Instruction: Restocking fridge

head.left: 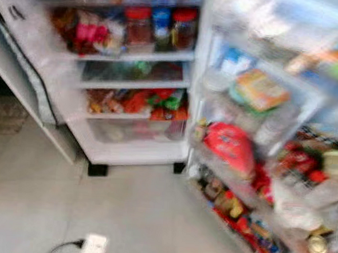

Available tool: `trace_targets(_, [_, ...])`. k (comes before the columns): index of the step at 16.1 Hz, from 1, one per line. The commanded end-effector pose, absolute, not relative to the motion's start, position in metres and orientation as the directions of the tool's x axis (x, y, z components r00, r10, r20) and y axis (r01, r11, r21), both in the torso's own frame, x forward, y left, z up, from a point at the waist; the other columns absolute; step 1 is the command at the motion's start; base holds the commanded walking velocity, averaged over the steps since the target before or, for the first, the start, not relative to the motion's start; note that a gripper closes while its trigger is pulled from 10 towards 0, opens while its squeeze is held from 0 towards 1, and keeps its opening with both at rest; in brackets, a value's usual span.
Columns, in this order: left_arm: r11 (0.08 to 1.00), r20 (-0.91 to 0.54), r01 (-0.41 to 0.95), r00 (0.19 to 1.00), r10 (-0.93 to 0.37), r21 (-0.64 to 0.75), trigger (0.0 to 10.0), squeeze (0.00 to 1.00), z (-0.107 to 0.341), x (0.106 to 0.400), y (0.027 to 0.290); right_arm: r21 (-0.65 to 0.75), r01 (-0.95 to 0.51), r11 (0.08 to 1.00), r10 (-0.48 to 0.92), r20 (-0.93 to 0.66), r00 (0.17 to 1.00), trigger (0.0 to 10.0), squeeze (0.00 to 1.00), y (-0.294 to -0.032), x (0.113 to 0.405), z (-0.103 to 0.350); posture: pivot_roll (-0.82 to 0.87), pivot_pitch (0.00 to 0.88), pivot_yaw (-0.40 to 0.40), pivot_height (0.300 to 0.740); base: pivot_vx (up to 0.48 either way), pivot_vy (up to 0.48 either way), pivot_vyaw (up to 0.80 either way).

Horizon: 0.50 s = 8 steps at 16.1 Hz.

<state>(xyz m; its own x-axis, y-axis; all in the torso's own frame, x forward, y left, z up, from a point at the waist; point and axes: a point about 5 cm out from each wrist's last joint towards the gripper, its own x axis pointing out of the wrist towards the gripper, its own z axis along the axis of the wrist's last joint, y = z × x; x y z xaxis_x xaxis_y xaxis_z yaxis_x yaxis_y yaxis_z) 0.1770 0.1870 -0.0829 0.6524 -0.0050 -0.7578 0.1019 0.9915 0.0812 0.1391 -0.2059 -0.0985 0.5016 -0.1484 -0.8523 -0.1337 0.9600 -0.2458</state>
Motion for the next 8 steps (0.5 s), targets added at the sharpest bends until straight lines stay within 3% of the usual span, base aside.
trace_targets(1, [0.99, -0.773, 0.093, 0.634, 0.022, 0.104, 10.0, 0.0, -0.085, 0.1701, 0.1973, -0.222, -0.142, 0.965, -0.128, -0.866, 0.483, 10.0, 0.0, -0.1983, 0.1336, -0.1017, -0.03, 0.144, 0.01, 0.74, 0.0, -0.274, -0.79])
trace_targets(4, [0.99, -0.767, 0.092, 0.641, 0.021, 0.104, 10.0, 0.0, -0.0842, 0.1718, 0.1965, -0.223, -0.146, 0.964, -0.127, -0.867, 0.482, 10.0, 0.0, -0.1985, 0.1339, -0.1017, -0.03, 0.144, 0.011, 0.74, 0.0, -0.275, -0.78])
trace_targets(6, [0.991, -0.762, 0.084, 0.647, 0.025, 0.104, 10.0, 0.0, -0.0835, 0.1733, 0.196, -0.224, -0.15, 0.963, -0.127, -0.868, 0.481, 10.0, 0.0, -0.1986, 0.1342, -0.1016, -0.03, 0.143, 0.01, 0.74, 0.0, 0.0, -0.77])
trace_targets(8, [0.991, -0.757, 0.081, 0.653, 0.025, 0.103, 10.0, 0.0, -0.0827, 0.1747, 0.196, -0.227, -0.143, 0.963, -0.13, -0.862, 0.491, 10.0, 0.0, -0.1983, 0.1349, -0.1012, -0.03, 0.142, 0.011, 0.74, 0.0, 0.0, -0.21])
